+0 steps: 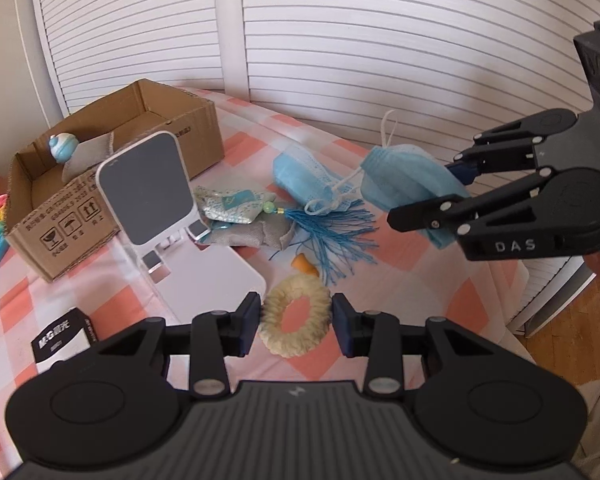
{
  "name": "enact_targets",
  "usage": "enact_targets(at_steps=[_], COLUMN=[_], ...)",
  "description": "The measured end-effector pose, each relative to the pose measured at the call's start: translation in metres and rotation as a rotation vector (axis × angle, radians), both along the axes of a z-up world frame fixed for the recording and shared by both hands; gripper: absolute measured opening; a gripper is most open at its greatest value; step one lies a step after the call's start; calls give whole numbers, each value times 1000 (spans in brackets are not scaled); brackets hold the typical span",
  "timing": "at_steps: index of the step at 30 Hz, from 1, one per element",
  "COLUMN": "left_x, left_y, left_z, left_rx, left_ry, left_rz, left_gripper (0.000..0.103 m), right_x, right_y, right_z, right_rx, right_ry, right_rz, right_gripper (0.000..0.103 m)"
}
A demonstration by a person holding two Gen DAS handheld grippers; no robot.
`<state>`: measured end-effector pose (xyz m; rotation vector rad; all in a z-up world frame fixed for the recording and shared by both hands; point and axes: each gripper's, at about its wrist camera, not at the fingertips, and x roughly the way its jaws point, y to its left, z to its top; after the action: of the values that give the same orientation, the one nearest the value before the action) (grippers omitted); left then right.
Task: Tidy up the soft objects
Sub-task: 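Carry the scrunchie and blue mask into the cardboard box and open both grippers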
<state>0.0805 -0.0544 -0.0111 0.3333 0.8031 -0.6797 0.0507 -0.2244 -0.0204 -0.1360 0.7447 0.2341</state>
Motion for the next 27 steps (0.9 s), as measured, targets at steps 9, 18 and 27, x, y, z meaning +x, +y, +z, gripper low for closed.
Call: enact_targets(at_steps=[9, 18, 27], left_x=[6, 29, 69], left_y=[34, 68, 91], left_z=[6, 13, 18], left_rx=[6, 23, 38], left_ry=[-15, -37, -51], left_rz=[89, 176, 245], left_gripper=[37, 37, 37], right_x=[19, 55, 101], right_y=[19, 33, 37], right_z=[8, 14, 21], right_rx=[-13, -17, -43], right_ry=[-9, -3, -6], right_rz=[59, 93, 105], right_gripper=[38, 38, 38])
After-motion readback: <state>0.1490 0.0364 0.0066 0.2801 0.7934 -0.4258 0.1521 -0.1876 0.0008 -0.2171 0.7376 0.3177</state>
